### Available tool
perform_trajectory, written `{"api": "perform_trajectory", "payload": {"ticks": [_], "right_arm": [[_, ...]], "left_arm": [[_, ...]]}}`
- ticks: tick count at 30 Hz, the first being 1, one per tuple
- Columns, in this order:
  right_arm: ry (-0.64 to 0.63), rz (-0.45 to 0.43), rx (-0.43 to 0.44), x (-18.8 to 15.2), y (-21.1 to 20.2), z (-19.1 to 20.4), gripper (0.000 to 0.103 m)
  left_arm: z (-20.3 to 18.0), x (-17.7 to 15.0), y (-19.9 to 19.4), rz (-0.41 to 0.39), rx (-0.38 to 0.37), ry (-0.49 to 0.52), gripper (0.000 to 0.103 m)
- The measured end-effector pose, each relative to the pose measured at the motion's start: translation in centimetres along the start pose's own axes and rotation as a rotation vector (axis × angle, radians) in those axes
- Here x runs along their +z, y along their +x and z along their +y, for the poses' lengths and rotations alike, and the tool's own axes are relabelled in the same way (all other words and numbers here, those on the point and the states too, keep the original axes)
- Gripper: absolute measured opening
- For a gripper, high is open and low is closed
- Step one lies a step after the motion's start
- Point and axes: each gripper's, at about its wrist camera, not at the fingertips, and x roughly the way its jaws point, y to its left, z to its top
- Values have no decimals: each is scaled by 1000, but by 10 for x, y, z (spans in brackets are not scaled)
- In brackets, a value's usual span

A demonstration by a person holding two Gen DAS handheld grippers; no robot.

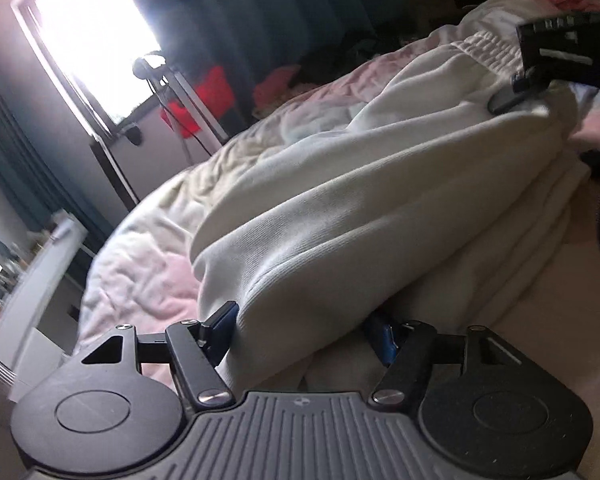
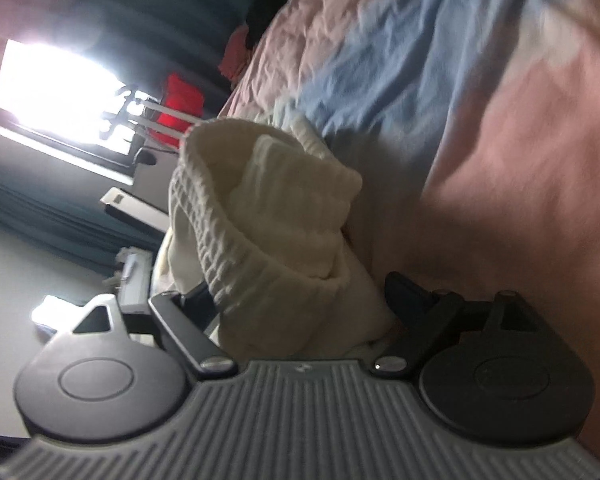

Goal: Fold clothes

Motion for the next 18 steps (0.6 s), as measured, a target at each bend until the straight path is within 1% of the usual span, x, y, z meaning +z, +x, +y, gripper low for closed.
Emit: {"api": "perform_trajectory", "payload": {"ticks": [4,5,8,11,12,14,15,17,18], "right_arm": [[-32,31,-16,1,10,1,89],[-40,43,-14,1,11,3,91],[-71,85,54,-1,10,14,92],[-158,71,109,-6,3,26,92],[-186,69,100,-8,2,30,90],[-209,77,14,-11,9,29,69],[-199,78,-15,-11,10,26,65],[-186,65,-23,-11,5,26,52],[-193,57,-27,-12,3,29,49]], "left_arm": [[15,-1,8,20,-45,-51,68],[11,-2,7,22,-49,-56,68],[5,-5,1,29,-56,-71,68],[0,-8,-11,35,-62,-94,68],[1,-8,-12,35,-66,-99,68],[0,-8,-14,32,-70,-99,68],[-1,-7,-13,32,-67,-95,68],[-2,-5,-11,32,-59,-85,68],[-1,-4,-11,35,-60,-90,69]]}}
